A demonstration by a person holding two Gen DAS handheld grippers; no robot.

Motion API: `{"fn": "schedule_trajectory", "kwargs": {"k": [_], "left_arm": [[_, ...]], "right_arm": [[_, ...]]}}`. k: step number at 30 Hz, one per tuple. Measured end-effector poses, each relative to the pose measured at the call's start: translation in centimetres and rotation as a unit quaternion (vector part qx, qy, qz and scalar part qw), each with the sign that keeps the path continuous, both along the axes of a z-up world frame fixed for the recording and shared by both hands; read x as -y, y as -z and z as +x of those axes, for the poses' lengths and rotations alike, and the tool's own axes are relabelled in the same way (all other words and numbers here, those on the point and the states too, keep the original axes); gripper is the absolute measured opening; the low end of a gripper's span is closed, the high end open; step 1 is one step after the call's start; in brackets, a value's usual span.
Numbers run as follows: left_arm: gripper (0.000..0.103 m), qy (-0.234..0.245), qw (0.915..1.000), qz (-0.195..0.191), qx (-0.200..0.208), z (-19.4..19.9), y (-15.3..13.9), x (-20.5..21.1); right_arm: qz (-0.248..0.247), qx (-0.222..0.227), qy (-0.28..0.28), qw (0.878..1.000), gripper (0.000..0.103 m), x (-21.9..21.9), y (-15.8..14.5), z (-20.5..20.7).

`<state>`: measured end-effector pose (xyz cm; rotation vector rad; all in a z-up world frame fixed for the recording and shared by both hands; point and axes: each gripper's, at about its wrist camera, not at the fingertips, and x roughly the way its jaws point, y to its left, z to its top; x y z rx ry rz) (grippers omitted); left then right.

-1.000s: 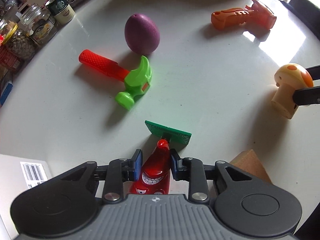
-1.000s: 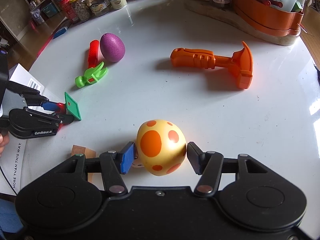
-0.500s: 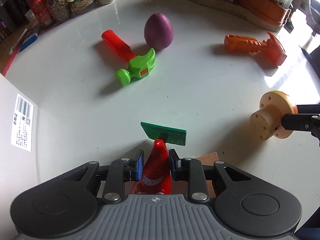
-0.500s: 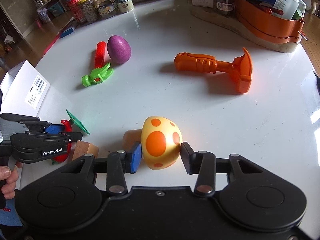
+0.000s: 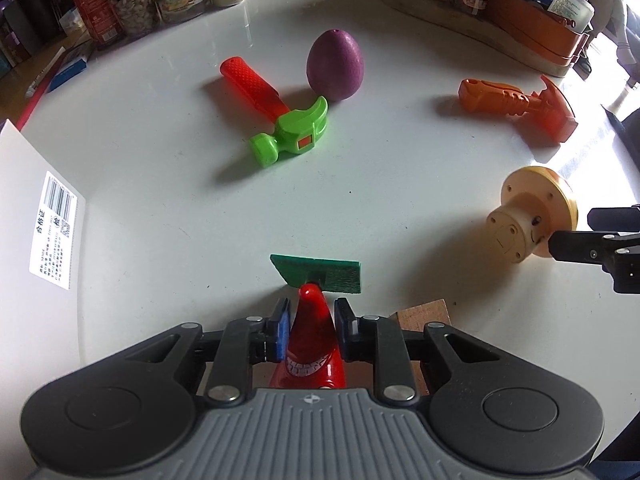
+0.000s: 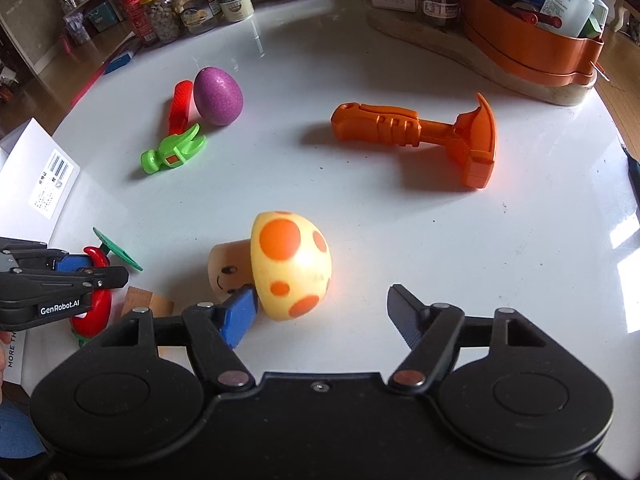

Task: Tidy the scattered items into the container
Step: 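Lift the red fish with the left tool while the right tool lifts the mushroom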

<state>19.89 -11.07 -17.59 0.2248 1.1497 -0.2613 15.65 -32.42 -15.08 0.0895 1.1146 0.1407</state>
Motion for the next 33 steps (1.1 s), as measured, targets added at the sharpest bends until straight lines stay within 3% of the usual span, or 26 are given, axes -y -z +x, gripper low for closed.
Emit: {"fn": "schedule_trajectory", "kwargs": {"k": [4,9,13,19,20,22,33], "left_arm": [[0.024,0.0,1.0,-0.004,-0.002,0.1,0.2,-0.1],[0.024,0.003,1.0,-0.008,-0.005,0.1,0.4,-0.1],[0.024,-0.003,0.9998,-0.018,-0.008,0.1,0.6,-0.5],[0.024,-0.007,0.9995,-0.027,-0.012,0.2,1.0,-0.7],[0.025,-0.008,0.9995,-0.027,-0.013,0.2,1.0,-0.7],[0.025,-0.009,0.9996,-0.026,-0.012,0.2,1.0,-0.7],[0.024,-0.027,0.9995,-0.008,0.013,-0.5,0.0,-0.8]], "right_arm": [[-0.001,0.017,-0.007,1.0,0.069,-0.6,0.1,0.4],[0.133,-0.025,0.064,0.989,0.073,-0.1,0.8,1.7],[0.079,-0.011,0.038,0.996,0.073,-2.4,0.4,2.1],[0.075,-0.01,0.019,0.997,0.072,-4.5,1.1,2.6],[0.08,-0.011,0.018,0.997,0.065,-4.7,1.1,2.8],[0.083,-0.021,0.02,0.996,0.04,-5.1,1.4,3.0],[0.092,0.004,-0.001,0.996,0.04,-5.8,-0.1,1.5]]}}
